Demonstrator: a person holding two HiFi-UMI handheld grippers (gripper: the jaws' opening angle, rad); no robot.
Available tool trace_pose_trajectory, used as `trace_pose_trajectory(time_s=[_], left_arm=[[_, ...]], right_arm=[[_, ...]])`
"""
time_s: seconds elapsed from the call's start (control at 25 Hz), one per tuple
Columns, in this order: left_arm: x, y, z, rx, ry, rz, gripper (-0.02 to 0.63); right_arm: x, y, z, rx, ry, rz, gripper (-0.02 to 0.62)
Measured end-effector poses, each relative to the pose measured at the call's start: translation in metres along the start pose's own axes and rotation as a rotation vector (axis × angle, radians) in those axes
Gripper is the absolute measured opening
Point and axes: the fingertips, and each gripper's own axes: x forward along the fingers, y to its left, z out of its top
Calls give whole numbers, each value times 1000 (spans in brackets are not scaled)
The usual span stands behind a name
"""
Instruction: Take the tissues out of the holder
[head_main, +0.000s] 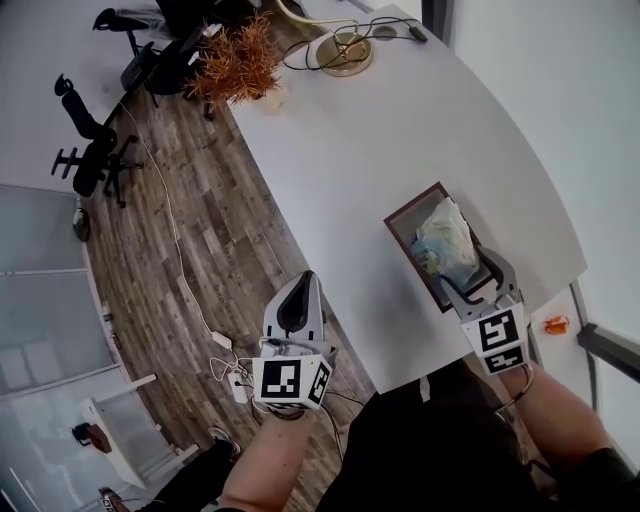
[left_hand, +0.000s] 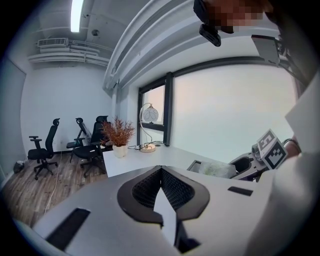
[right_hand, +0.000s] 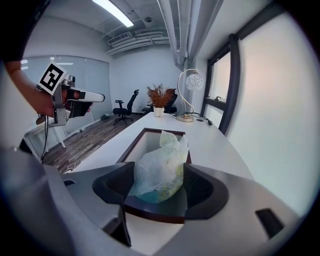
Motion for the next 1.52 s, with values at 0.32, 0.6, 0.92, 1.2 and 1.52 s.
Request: trace_pose_trajectory(time_s=[0.32,0.6,0.92,1.2,1.52], left_arm=[[-12,12,-4,-13,-4,36,8],[-23,7,17,-8,-31,26,8],[-35,-8,50,0,-71,-6,8],[-45,-14,78,32,-117,-23,8],[-60,-14,105,33,-184,8,8]], right_arm=[[-1,-13,-2,-11,-5,-23,120],[-11,-16,2,21,-15,-16,67],[-45,-15,22,47,-43,-3,66],[-60,-18,54,31,-95,-16,64],[-74,-23,78,-3,-132,-17,64]])
